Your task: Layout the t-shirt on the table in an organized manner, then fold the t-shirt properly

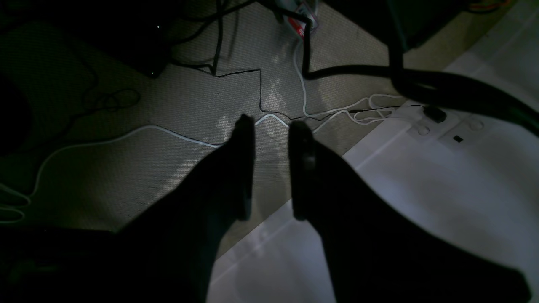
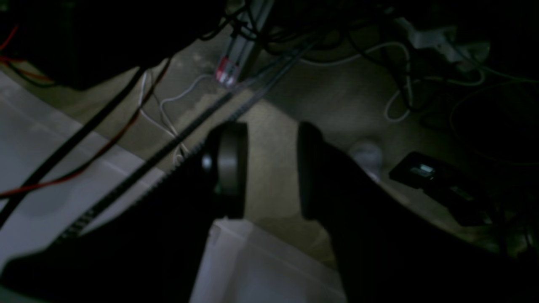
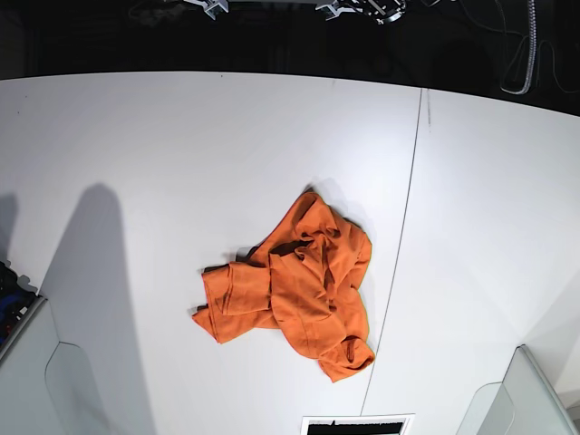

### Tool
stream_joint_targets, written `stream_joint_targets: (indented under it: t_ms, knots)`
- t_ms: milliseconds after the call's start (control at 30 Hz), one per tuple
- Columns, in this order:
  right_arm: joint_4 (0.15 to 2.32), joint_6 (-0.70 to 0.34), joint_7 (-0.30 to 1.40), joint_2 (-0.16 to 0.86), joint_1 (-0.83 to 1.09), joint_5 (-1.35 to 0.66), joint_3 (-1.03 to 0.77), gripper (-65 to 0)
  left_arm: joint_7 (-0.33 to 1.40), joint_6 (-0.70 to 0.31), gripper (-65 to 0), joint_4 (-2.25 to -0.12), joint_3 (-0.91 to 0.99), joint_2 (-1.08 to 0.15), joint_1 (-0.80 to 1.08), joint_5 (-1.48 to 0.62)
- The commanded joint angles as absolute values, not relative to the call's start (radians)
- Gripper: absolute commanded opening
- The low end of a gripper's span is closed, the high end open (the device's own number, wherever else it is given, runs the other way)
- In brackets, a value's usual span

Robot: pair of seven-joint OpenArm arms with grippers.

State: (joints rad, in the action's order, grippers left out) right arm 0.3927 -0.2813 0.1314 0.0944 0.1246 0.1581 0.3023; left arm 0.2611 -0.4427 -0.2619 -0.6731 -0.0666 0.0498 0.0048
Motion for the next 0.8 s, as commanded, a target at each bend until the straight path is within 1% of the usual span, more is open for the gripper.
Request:
stream_joint_targets:
  t_ms: [0, 767]
  knots:
    - [0.398, -0.299, 0.130, 0.099, 0.131, 0.161, 0.303, -44.6, 0.258, -0.458, -50.4, -0.267, -0.674, -0.066, 0.051, 0.004]
    - [0.400, -0.299, 0.130, 0.099, 0.137, 0.161, 0.303, -44.6, 0.250, -0.458, -50.4, -0.270, -0.674, -0.066, 0.073, 0.004]
